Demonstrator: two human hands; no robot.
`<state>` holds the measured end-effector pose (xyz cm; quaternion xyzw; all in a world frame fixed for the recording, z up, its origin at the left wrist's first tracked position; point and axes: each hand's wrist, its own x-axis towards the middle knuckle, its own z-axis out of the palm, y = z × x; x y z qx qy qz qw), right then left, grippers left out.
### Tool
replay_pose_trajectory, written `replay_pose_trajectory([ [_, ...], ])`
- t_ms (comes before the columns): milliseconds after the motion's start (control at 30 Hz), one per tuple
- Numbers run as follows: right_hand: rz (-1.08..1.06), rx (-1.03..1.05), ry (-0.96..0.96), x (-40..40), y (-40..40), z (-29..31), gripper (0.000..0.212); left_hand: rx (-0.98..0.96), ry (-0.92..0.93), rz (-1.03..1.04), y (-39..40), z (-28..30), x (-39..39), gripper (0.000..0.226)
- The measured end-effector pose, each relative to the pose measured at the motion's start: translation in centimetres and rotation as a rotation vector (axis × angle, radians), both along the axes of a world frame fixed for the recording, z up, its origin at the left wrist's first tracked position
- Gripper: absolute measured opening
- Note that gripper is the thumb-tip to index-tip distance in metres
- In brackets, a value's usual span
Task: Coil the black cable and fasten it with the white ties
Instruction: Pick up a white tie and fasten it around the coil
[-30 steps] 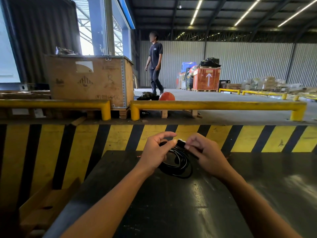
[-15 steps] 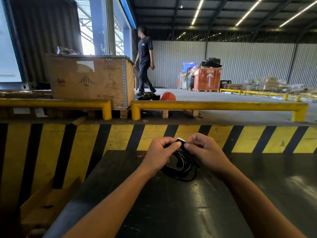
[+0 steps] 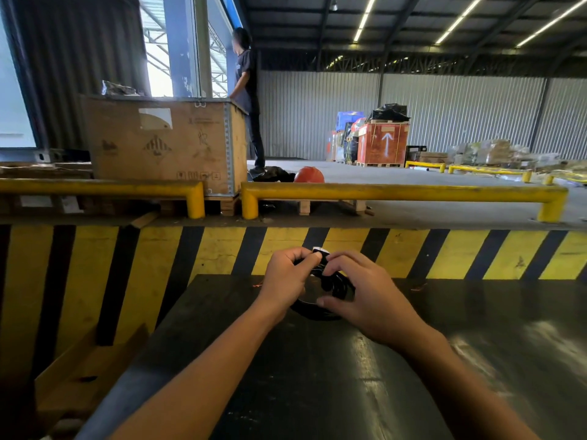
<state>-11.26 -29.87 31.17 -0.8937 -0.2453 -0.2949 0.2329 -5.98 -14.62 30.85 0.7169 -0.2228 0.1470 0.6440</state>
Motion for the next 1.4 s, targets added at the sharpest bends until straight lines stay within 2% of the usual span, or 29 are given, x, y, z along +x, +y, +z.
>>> replay_pose_trajectory([
  [167, 0.008, 0.046, -0.146, 0.6, 0.1, -0.5, 0.012, -0.01, 0.012, 0.014, -0.1, -0.4, -0.1, 0.022],
  [400, 0.024, 0.188, -0.04, 0.6, -0.6, -0.7, 0.001, 0.0, -0.048, -0.003, 0.3, -1.2, 0.1, 0.017],
  [600, 0.039, 0.344, 0.093, 0.1, -1.6, 0.2, 0.016, 0.077, -0.071, -0.154, -0.3, -1.2, -0.5, 0.022],
  [800, 0.121, 0.406, 0.131, 0.0, -2.2, -0.2, 0.005, 0.088, -0.078, -0.248, -0.6, -1.3, -0.9, 0.025],
  [933, 0.121, 0.455, 0.112, 0.1, -2.1, -0.6, 0.003, 0.089, -0.09, -0.252, -0.7, -1.5, -1.0, 0.023],
  [1000, 0.103, 0.481, 0.116, 0.3, -2.1, -0.9, 0.003, 0.095, -0.075, -0.245, -0.6, -1.7, -1.2, 0.034],
  [1200, 0.052, 0.511, 0.106, 0.5, -1.7, -1.9, 0.008, 0.135, -0.008, -0.21, -0.4, -2.3, -0.7, 0.044],
  [1400, 0.049, 0.456, 0.28, 0.9, -2.2, -2.6, 0.012, 0.253, -0.04, -0.215, -0.3, -2.8, -0.8, 0.043],
])
